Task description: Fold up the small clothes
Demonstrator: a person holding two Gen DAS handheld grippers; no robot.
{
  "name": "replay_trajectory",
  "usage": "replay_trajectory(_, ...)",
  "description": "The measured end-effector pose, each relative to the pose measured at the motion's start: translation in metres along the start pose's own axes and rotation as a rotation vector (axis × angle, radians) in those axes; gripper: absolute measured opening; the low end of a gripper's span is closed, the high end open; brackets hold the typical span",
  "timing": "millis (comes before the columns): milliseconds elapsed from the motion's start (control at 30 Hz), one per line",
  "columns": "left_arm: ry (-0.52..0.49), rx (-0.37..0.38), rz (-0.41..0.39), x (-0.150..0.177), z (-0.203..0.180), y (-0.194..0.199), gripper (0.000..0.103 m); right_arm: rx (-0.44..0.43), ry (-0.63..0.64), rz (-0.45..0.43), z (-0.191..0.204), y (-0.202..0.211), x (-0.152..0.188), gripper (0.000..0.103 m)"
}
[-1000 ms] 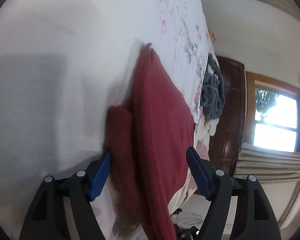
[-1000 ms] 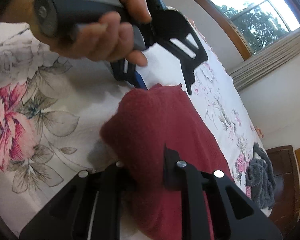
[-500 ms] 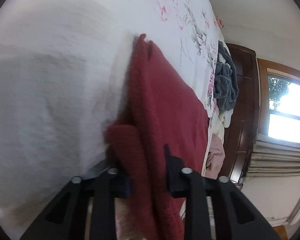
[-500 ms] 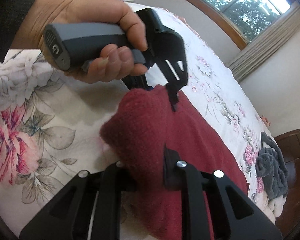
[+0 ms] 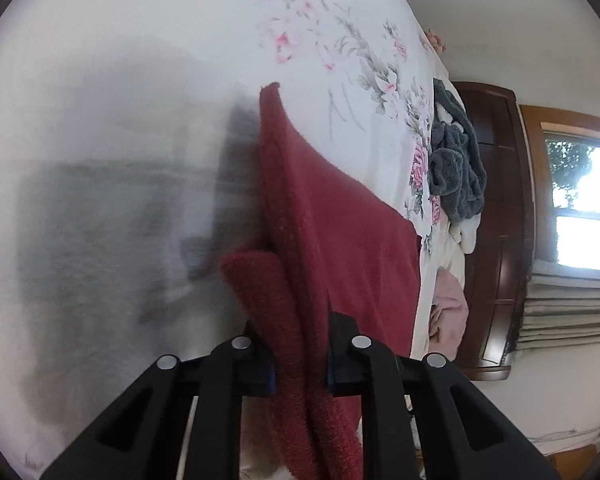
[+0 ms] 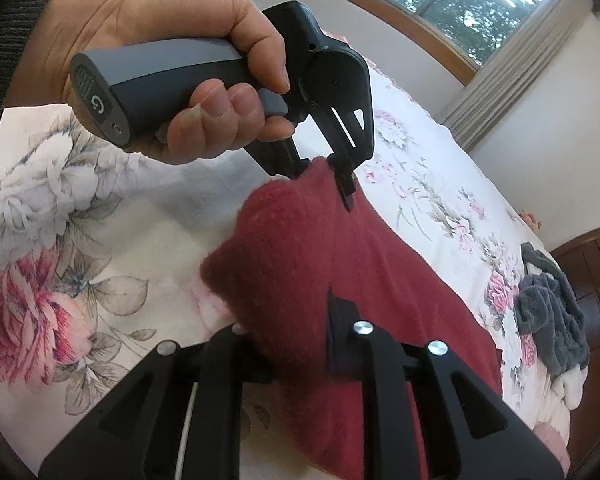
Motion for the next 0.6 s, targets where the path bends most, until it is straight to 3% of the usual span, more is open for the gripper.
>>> replay_trajectory(600,-0.122,-0.178,-0.022,0.006,-0.083,0.036,0.015,-0.009,-0.163,-0.053,-0.039,0.051,-0.003,0.015)
Point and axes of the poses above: each gripper's, at about its wrist camera, not at the fingertips, and y roughly against the way its jaws point, z to its left, x to its underside, the point moved 9 cm from there along -y, roughly the way its jaws point, and after that the axes turned 8 degrees about -x, right-handed, at the moved point
